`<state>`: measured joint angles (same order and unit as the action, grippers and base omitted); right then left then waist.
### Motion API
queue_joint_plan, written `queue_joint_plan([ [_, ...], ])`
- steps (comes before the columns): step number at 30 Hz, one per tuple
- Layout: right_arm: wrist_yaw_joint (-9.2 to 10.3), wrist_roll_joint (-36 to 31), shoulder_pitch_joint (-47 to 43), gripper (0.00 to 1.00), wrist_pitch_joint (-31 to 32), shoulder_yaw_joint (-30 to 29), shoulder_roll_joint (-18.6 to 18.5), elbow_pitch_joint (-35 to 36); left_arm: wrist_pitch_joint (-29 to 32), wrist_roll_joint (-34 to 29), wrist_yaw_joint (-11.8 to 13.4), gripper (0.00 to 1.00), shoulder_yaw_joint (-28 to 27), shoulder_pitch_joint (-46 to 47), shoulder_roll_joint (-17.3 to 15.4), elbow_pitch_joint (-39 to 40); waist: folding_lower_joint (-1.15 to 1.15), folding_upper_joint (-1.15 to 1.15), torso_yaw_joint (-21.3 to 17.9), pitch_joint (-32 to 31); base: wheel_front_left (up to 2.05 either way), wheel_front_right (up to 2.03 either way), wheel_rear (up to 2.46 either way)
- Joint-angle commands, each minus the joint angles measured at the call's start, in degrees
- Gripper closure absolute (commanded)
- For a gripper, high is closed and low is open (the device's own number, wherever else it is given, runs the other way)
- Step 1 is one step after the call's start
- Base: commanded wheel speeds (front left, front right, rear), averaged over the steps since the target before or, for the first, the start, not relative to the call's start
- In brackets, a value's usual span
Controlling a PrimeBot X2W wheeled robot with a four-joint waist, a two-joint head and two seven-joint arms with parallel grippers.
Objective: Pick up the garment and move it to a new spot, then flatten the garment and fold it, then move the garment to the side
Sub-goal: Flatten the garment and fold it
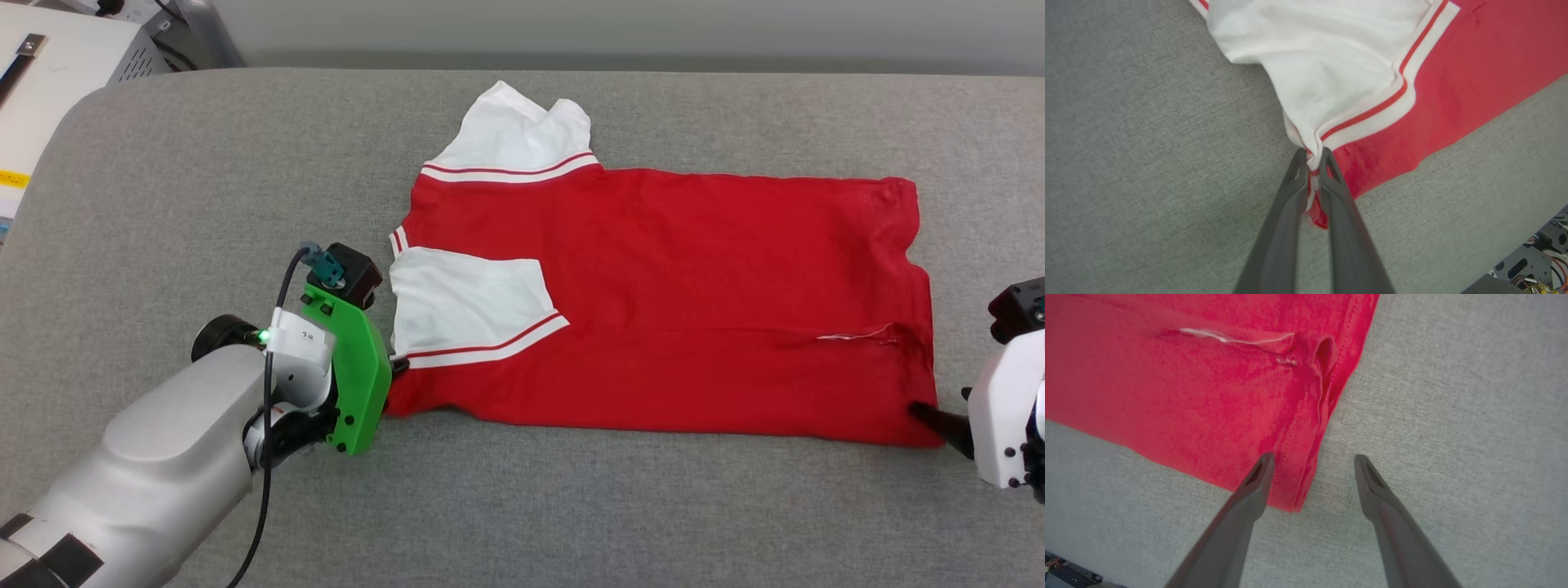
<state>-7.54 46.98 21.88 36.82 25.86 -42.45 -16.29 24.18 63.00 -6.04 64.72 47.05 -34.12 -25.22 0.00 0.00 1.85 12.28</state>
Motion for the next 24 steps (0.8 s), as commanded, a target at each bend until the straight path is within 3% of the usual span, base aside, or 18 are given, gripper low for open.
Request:
queue_joint_plan([
  [1, 0.05, -0.5, 0.3, 0.00, -0.3, 0.5, 1.0, -1.3, -0.4, -0.2, 0.4, 1.00, -0.1, 0.4, -0.3, 0.3, 0.00, 0.00, 0.4, 0.8, 0.00, 0.00, 0.00],
  [8, 0.05, 0.5, -1.1, 0.00, -2.3, 3.3, 4.6, -7.7, -0.8, 0.5, 0.5, 1.00, 0.1, -1.2, -0.6, 0.4, 0.00, 0.00, 0.7, 1.7, 0.00, 0.00, 0.00],
  [9, 0.05, 1.0, -1.3, 0.08, -2.9, 3.8, 4.8, -8.2, -1.0, 0.7, 0.6, 1.00, 0.0, -1.6, -0.7, 0.4, 0.00, 0.00, 0.7, 1.7, 0.00, 0.00, 0.00],
  [10, 0.05, 1.4, -1.3, 0.83, -3.4, 4.0, 5.0, -8.4, -1.1, 0.9, 0.6, 1.00, 0.0, -1.9, -0.8, 0.3, 0.00, 0.00, 0.6, 1.7, 0.00, 0.00, 0.00],
  [11, 0.05, 1.8, -1.1, 1.00, -4.3, 4.1, 5.1, -8.4, -1.4, 1.1, 0.7, 1.00, -0.1, -2.3, -1.0, 0.2, 0.00, 0.00, 0.4, 1.5, 0.00, 0.00, 0.00],
  [24, 0.05, 3.1, -2.8, 1.00, -12.9, 4.3, 1.1, -2.7, -3.0, 3.6, 0.8, 1.00, -1.4, -5.8, -5.5, 3.6, 0.00, 0.00, -0.7, -3.6, 0.00, 0.00, 0.00],
])
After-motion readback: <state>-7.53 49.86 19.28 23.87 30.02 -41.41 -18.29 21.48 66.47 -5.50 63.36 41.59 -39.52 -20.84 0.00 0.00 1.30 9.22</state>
